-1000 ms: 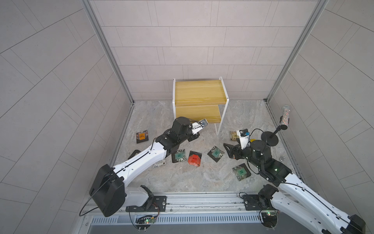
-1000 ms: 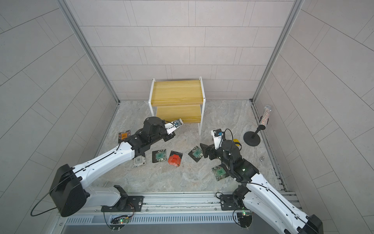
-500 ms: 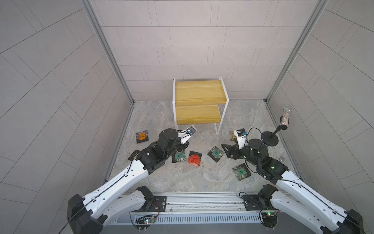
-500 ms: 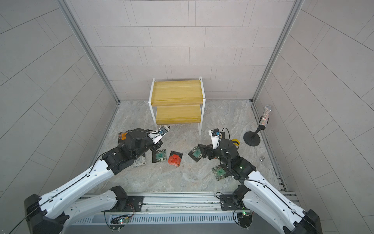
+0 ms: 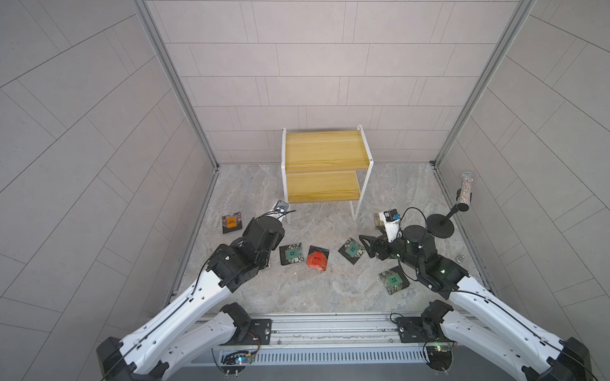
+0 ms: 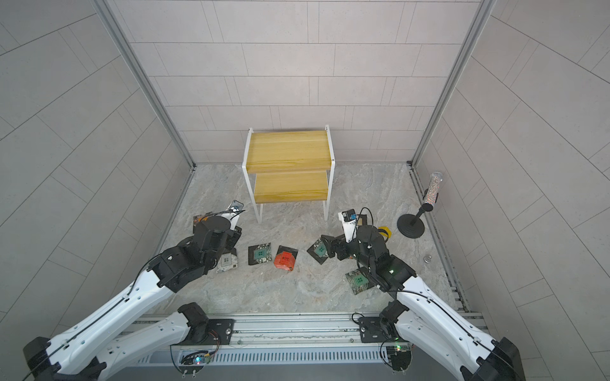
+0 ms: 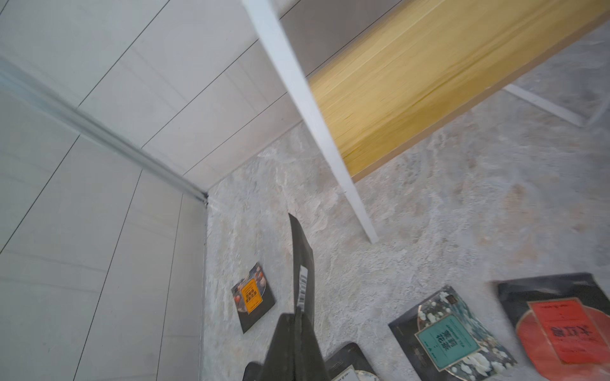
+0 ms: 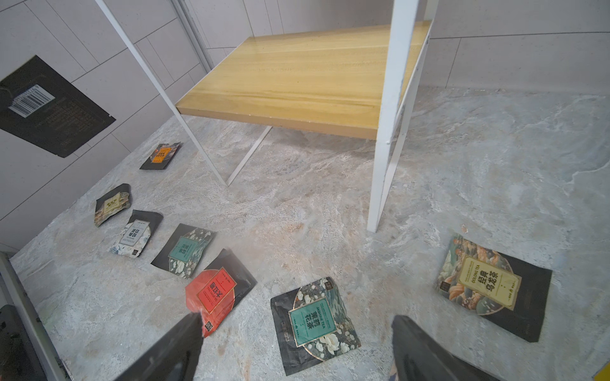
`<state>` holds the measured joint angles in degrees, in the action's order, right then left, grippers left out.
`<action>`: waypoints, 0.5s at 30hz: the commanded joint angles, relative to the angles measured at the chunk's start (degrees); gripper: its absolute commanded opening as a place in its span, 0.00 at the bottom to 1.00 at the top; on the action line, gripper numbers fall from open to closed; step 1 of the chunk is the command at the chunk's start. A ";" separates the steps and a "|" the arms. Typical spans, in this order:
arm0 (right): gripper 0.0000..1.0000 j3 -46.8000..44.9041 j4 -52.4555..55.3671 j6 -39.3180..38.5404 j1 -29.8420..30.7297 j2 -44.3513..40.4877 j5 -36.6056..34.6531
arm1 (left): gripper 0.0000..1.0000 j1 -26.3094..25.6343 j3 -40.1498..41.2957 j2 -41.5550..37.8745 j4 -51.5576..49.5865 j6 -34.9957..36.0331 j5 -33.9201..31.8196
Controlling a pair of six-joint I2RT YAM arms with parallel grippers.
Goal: Remove the tea bags from the shelf
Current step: Place the tea bag at the center of the board.
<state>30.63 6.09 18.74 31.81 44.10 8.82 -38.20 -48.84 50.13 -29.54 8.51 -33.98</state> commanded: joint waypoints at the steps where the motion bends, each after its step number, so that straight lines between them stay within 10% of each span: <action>1: 0.93 1.01 -1.14 0.68 -0.24 -1.07 0.32 | 0.00 5.43 -3.59 2.59 -4.68 -8.02 -3.46; 15: 0.93 0.49 -0.38 0.42 -0.26 -2.83 -0.95 | 0.00 23.21 -9.23 20.77 -0.14 -11.85 2.50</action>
<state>30.63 6.15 18.96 31.81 41.82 8.60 -17.15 -56.18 68.86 -31.27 -1.43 -32.75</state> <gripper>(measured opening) 0.931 0.056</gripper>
